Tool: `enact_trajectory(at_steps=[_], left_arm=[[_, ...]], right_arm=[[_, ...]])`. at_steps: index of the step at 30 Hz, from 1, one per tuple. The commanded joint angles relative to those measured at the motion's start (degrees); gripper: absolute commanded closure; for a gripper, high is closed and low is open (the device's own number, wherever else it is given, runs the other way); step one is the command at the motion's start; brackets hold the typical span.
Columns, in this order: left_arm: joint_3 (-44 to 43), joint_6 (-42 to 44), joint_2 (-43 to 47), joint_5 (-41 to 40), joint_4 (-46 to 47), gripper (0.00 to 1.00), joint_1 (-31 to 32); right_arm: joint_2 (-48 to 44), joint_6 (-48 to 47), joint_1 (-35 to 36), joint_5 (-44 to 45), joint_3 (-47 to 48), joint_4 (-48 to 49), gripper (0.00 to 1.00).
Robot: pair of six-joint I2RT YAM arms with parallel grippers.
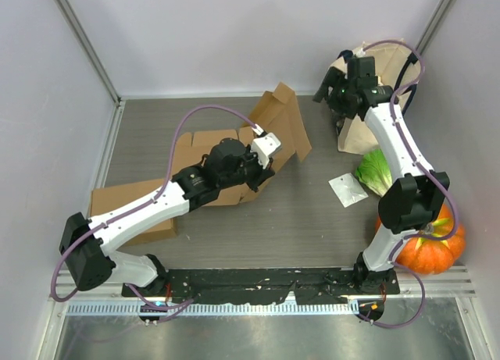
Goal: Fold the paper box
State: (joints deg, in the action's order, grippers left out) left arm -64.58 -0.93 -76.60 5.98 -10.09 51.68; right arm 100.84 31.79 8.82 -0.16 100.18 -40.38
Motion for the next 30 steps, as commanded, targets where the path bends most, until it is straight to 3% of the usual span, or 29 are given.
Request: enact_trajectory(at_steps=[1, 6, 8, 11, 21, 23, 25, 26, 27, 29, 30], left_arm=[[-0.46, 0.67, -0.57, -0.53, 2.00, 1.00, 0.70], [-0.46, 0.67, -1.27, -0.79, 2.18, 1.00, 1.05], [-0.46, 0.67, -1.54, -0.79, 2.18, 1.00, 1.40], [-0.37, 0.67, -1.71, -1.06, 2.00, 1.00, 1.84], [-0.64, 0.67, -3.12, -0.62, 2.00, 1.00, 2.90], [-1.16, 0.32, -3.73, -0.35, 1.83, 1.00, 3.16], [-2.30, -1.00, -4.17, 0.52, 0.69, 0.97, 3.08], [-3.96, -1.61, -4.52, 0.79, -1.23, 0.95, 3.08], [-4.94, -3.36, -4.35, 0.53, -2.38, 0.84, 3.08], [-6.78, -4.69, -3.13, 0.26, -5.01, 0.72, 3.08], [-7.05, -6.52, -2.16, -1.13, -5.47, 0.59, 3.08]], right_arm=[[-2.06, -5.70, 0.41, -6.41, 6.95, 5.05, 0.14], [5.68, -3.76, 3.75, -10.37, 12.06, 0.21, 0.18], [7.97, -2.88, 4.10, -11.96, 11.71, 0.13, 0.32], [9.81, -3.49, 4.45, -11.88, 10.39, 0.57, 0.41], [9.90, -7.09, 4.45, -13.45, 4.94, 4.34, 0.46], [10.08, -8.14, 4.45, -15.30, 4.41, 6.44, 0.65], [9.99, -9.37, 4.37, -16.36, 4.32, 7.68, 0.79], [9.91, -9.90, 4.45, -16.53, 4.76, 8.29, 0.81], [9.73, -10.52, 4.45, -16.45, 5.11, 8.30, 0.83], [9.03, -12.27, 4.45, -16.80, 6.34, 8.48, 0.93], [8.68, -12.71, 4.37, -17.50, 6.52, 8.56, 0.95]])
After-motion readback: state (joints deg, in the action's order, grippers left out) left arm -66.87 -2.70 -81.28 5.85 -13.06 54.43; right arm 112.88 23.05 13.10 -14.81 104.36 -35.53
